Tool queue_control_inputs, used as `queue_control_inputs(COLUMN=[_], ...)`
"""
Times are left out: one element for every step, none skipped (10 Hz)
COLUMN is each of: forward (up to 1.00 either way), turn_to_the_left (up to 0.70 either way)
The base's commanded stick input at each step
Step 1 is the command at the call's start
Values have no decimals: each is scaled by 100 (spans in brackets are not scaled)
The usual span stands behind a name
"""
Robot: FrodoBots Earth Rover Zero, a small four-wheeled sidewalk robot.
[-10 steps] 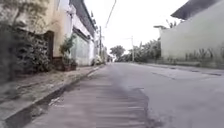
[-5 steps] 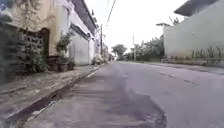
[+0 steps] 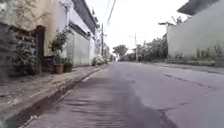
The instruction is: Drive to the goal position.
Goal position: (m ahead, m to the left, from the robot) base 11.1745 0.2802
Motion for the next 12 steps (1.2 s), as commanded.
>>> queue_control_inputs(forward=[100, 100, 100, 100, 100, 100, 100, 100, 100, 100, 100, 100], turn_to_the_left=[0, 0, 0, 0, 0, 0, 0, 0, 0, 0, 0, 0])
